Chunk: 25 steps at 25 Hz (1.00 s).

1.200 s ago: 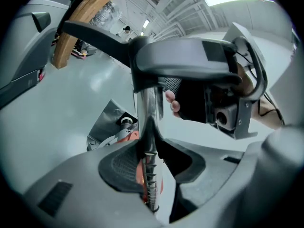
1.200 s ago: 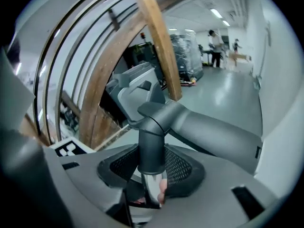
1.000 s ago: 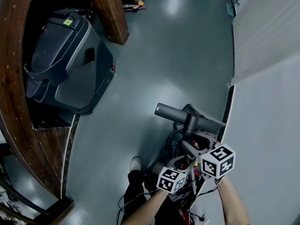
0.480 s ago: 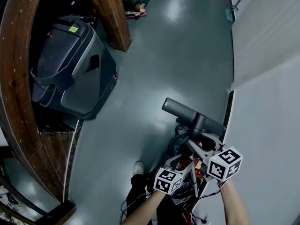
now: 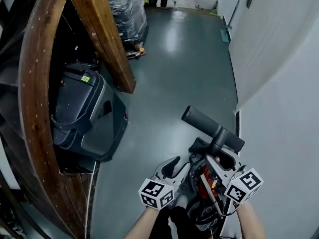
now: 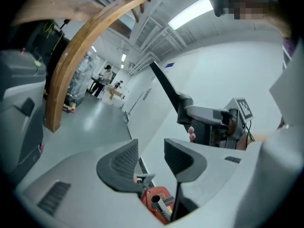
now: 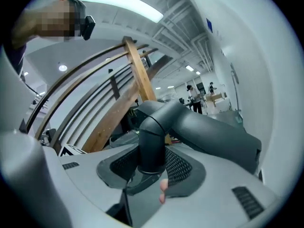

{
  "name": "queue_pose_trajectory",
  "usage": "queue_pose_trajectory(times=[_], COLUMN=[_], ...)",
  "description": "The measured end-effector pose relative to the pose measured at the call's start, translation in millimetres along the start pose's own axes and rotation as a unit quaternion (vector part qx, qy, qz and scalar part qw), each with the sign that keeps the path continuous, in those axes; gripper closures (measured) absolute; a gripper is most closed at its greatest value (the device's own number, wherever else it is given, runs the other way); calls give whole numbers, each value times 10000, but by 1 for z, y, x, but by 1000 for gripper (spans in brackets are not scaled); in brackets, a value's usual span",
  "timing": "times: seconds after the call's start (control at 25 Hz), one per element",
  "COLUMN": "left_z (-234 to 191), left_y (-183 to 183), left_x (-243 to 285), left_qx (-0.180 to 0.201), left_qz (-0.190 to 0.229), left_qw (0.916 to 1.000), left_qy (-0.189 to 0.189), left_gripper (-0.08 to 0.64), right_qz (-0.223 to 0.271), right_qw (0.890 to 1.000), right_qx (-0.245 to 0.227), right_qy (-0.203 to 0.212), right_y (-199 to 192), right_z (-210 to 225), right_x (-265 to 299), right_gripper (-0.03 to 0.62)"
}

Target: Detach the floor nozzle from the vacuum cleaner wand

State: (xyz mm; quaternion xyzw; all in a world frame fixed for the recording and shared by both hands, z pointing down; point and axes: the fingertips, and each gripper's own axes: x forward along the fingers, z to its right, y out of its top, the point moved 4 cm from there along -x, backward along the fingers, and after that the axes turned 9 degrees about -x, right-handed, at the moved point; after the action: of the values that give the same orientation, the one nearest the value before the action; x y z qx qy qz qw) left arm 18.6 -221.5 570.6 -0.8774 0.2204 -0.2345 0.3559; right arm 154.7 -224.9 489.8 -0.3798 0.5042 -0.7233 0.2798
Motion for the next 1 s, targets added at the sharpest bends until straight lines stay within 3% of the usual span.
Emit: queue_pose_trajectory(times=[0.24, 0.44, 0.68, 1.0], left_z=[84, 166, 241, 301], left_y=[107, 173, 210, 221], left_x=[-40, -74, -110, -145], left_qx=[1038, 1833, 2531, 2739], left_qz=[558, 1141, 1680, 1885], left_qw=[9925, 9743, 9506, 9376], left_qy=[-323, -636, -643, -1015], left_gripper=[413, 465, 555, 555], right_qz=[1068, 1898, 2277, 2738], right_qw=[9907, 9733, 9613, 9450], right_qx=[-720, -1130, -1286, -1493], right_qy=[-445, -630, -866, -984], right_y=[99, 169, 214, 244], right_z=[-35, -69, -104, -133], right_x=[-43, -86, -141, -186], right_gripper=[420, 420, 420, 420])
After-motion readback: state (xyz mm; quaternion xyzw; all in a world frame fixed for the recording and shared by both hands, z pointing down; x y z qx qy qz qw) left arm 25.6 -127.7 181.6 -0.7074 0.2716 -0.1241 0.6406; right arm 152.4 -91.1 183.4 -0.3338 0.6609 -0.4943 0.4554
